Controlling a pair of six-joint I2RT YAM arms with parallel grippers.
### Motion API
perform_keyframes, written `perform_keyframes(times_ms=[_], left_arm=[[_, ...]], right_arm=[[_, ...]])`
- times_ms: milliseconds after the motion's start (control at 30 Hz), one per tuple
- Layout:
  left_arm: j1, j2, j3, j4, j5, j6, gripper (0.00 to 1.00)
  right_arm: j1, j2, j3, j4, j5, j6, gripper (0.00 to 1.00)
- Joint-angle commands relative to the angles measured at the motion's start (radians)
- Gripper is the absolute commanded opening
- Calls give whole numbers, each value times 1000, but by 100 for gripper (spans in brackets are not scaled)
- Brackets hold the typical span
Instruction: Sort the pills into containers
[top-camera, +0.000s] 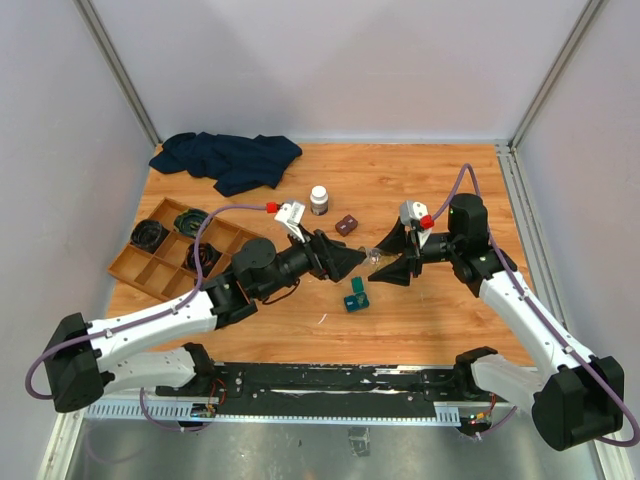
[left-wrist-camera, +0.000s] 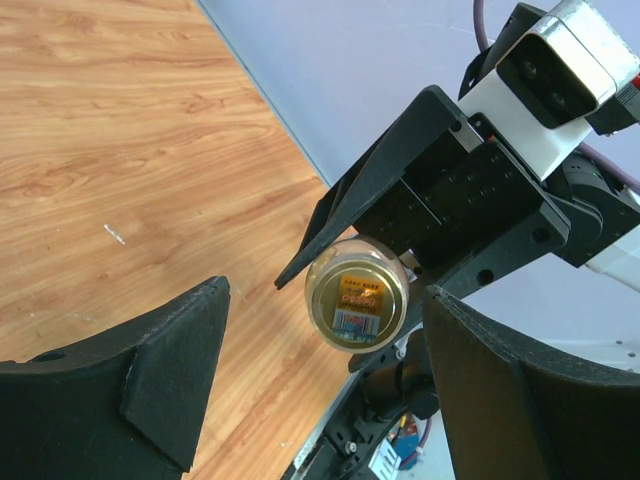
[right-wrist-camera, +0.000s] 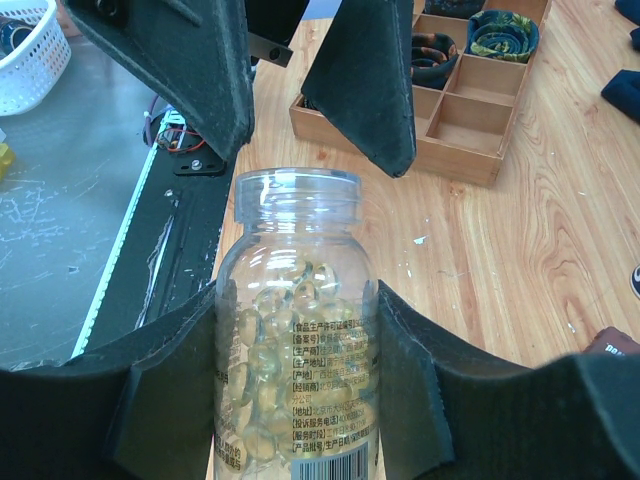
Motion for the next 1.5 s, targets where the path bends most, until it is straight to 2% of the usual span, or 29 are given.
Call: perform_keyframes(times_ms=[0,567,900,1000,1100,1267,1467], left_arm=[[-18,33,65,-3,-27,23,81],[-41,69,93,-4,25,27,56],[-43,61,91,-38,34,22,53],[-43,60,88,-38,39,25,46],[-43,69,95,-40,56,37,32],[-41,76,81,13,130,157,21],[17,93,42,79,409,423,14]], right_arm=[[-12,-7,28,21,-8,-3,1],[-11,-9,29,20,-6,-2,1],[-10,-9,28,21,-8,-3,1],[-12,-8,28,21,-8,-3,0],[-11,-8,28,21,-8,-3,1],[-11,-9,28,21,-8,-2,1],[-11,-12,28,19,-11,0,1]])
